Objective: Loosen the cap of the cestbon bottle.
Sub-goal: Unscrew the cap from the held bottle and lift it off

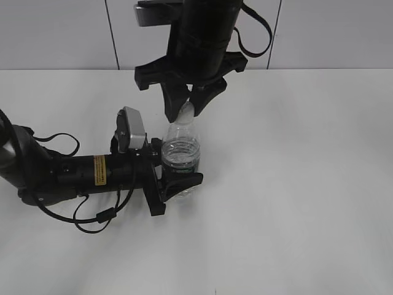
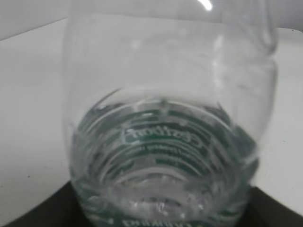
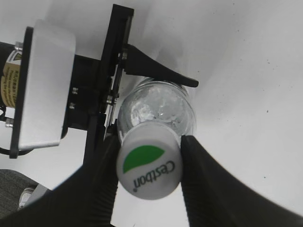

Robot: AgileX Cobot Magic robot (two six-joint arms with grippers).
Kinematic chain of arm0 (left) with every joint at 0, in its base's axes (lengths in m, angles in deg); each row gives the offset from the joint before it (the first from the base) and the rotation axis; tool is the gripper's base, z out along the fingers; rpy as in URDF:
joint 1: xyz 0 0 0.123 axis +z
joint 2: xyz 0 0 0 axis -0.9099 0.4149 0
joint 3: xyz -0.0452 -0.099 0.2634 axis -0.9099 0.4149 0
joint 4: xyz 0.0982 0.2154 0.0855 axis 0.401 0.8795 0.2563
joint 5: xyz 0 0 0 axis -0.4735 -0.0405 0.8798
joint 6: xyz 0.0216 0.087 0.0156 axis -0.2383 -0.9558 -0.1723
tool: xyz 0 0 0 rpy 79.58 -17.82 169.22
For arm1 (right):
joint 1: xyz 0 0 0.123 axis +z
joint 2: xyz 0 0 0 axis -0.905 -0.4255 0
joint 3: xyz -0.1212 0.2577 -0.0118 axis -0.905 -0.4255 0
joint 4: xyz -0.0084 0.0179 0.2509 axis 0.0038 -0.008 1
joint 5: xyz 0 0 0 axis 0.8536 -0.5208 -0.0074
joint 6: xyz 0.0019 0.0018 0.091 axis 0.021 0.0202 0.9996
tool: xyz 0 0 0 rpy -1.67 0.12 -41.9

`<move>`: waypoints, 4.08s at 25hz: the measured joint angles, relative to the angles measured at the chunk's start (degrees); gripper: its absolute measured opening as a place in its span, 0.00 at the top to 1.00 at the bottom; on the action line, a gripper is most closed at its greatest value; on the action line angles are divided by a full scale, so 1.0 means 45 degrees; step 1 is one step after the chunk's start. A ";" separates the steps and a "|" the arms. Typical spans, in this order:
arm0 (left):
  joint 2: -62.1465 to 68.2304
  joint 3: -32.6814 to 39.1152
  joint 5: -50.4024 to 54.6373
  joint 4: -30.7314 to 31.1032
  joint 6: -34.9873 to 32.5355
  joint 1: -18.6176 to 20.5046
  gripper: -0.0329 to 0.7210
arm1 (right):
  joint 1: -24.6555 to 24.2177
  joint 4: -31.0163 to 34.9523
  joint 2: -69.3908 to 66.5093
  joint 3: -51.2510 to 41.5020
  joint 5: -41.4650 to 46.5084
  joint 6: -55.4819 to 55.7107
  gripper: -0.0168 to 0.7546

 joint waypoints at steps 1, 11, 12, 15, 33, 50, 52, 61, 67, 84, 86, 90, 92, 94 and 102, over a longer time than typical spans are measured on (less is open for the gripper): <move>0.0000 0.0000 0.0000 0.0000 0.0000 0.0000 0.41 | 0.0000 0.0000 0.0000 0.0000 0.0000 -0.0012 0.59; 0.0000 0.0000 0.0000 -0.0015 0.0000 0.0000 0.41 | 0.0000 0.0018 0.0000 0.0026 0.0010 -0.1966 0.59; 0.0000 0.0000 0.0000 -0.0015 0.0000 0.0000 0.41 | 0.0000 0.0029 0.0000 0.0055 0.0010 -0.2552 0.59; 0.0000 0.0000 0.0000 -0.0044 -0.0048 0.0000 0.41 | 0.0000 0.0222 -0.0011 0.0084 0.0025 -0.4556 0.59; 0.0000 0.0000 -0.0016 0.0058 -0.0125 0.0000 0.41 | -0.0013 0.0635 -0.0011 0.0101 0.0039 -1.1409 0.59; 0.0000 0.0000 0.0052 0.0050 -0.0138 0.0000 0.41 | -0.0001 0.0344 -0.0011 0.0129 0.0051 -1.7552 0.59; 0.0000 0.0000 0.0052 0.0050 -0.0138 0.0000 0.41 | -0.0001 0.0331 -0.0011 0.0129 0.0051 -1.7472 0.59; 0.0000 0.0000 0.0052 0.0050 -0.0079 0.0000 0.41 | -0.0001 0.0287 -0.0011 0.0141 0.0051 -1.5810 0.32; 0.0000 0.0000 0.0052 0.0050 -0.0079 0.0000 0.41 | -0.0001 0.0287 -0.0011 0.0775 0.0051 -1.2465 0.16; 0.0000 0.0000 0.0058 0.0050 -0.0079 0.0000 0.41 | -0.0001 0.0078 -0.0011 0.1031 0.0051 -0.0677 0.21; 0.0000 0.0000 0.0058 0.0050 -0.0079 0.0000 0.41 | -0.0001 0.0108 0.0059 0.1019 0.0051 -0.0492 0.21; 0.0000 0.0000 0.0058 0.0050 -0.0079 0.0000 0.41 | -0.0001 0.0135 0.0549 0.0513 0.0051 -0.0210 0.21; 0.0000 0.0000 0.0058 0.0050 -0.0079 0.0000 0.41 | -0.0001 0.0334 0.0683 0.0251 0.0051 0.0012 0.21; 0.0000 0.0000 0.0058 0.0050 -0.0079 0.0000 0.41 | -0.0001 0.0720 0.0695 0.0176 0.0051 0.0180 0.21; 0.0000 0.0000 0.0058 0.0050 -0.0079 0.0000 0.41 | -0.0001 0.0418 0.0695 0.0131 0.0051 0.0509 0.21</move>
